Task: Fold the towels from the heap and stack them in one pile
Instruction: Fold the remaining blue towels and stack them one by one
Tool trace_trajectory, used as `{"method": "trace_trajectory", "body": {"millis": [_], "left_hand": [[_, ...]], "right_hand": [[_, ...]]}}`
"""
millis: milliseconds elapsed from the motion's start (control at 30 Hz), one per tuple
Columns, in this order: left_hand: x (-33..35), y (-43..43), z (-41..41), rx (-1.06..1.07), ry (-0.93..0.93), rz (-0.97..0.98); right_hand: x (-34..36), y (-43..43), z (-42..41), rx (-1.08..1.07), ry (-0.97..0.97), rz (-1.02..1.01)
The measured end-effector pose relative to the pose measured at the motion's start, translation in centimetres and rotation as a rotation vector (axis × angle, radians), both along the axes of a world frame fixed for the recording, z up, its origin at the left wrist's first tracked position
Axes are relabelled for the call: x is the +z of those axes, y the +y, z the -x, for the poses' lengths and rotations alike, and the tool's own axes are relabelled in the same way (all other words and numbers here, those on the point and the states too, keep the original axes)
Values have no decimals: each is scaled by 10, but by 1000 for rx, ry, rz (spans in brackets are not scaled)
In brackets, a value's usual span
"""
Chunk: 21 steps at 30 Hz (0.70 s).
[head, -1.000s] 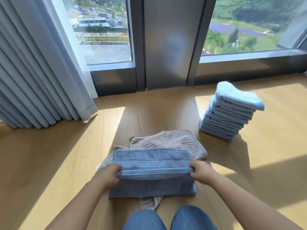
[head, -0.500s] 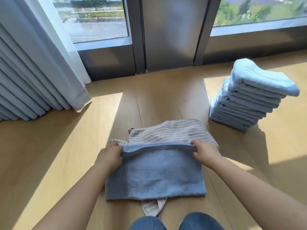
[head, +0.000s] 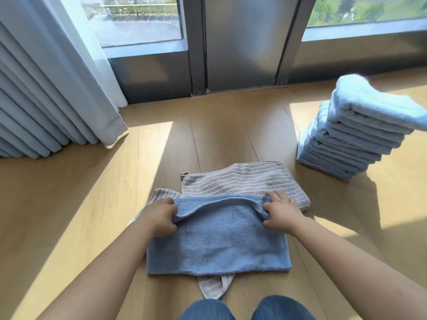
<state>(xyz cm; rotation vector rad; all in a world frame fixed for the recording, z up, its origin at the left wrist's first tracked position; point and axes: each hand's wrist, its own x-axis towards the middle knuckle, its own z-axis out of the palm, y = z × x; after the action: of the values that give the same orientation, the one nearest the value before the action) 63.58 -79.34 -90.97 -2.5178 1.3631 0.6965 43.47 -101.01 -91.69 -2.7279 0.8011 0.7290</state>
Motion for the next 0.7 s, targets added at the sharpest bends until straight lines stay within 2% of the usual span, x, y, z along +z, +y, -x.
{"method": "trace_trajectory", "body": {"millis": [300,367,500,700], "left_hand": [[-7,-17,-5,-41,-41,-26],[-13,-23,-2,-44,-62,-38],[-24,-28,3,-82,-136,-39],[-15,-24,0,-171,-348,-26]], "right_hand": [[-8,-11,-13,-29,-15,-109],[-15,-13,-15,-18,-22,-68],[-26,-8,-11,55,-107,142],[-26,-2,-1,45,-326,219]]}}
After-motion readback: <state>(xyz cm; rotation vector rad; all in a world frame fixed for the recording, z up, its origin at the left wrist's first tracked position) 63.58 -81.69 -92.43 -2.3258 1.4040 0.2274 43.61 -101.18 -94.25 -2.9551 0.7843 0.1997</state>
